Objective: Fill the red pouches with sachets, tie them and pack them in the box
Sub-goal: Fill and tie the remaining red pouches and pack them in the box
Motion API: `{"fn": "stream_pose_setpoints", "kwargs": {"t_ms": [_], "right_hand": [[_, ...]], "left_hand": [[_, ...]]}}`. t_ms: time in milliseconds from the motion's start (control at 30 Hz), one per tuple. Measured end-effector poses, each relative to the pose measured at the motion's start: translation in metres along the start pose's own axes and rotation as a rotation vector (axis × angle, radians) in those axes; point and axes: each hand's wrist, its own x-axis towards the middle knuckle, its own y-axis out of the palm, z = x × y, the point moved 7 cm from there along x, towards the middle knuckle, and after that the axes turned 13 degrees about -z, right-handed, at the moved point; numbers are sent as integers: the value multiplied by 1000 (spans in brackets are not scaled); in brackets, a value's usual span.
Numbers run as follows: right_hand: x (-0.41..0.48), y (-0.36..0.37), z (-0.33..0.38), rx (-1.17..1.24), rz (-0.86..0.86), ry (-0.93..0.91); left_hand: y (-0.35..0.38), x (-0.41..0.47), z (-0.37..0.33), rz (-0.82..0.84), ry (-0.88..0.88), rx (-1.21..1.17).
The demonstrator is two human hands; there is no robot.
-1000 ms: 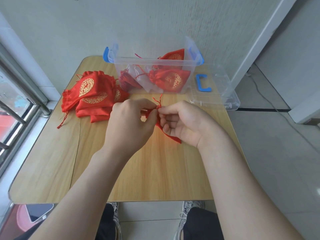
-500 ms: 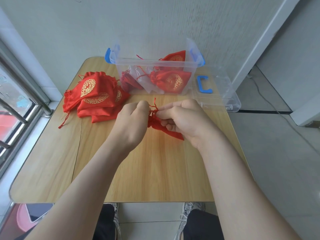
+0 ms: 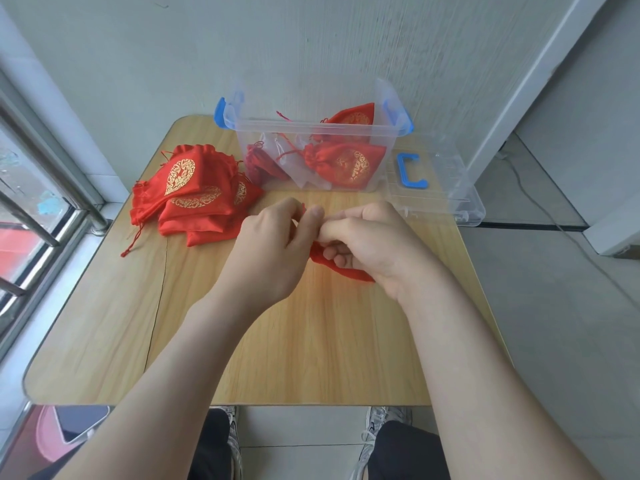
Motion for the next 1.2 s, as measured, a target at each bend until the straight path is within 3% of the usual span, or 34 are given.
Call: {"fn": "stream_pose_setpoints", "kwargs": {"t_ms": [167, 600, 1000, 1200], "right_hand": [[-2, 2, 1, -27, 40, -42], [-4, -7, 8, -348, -92, -162], [-9, 6, 8, -714, -16, -373], [-7, 1, 14, -821, -117, -469]], "left_hand": [[-1, 3, 8, -61, 69, 72], [-5, 4, 10, -92, 76, 121], [-8, 3, 20, -88, -80, 134], [-8, 2, 14, -81, -89, 143]]}}
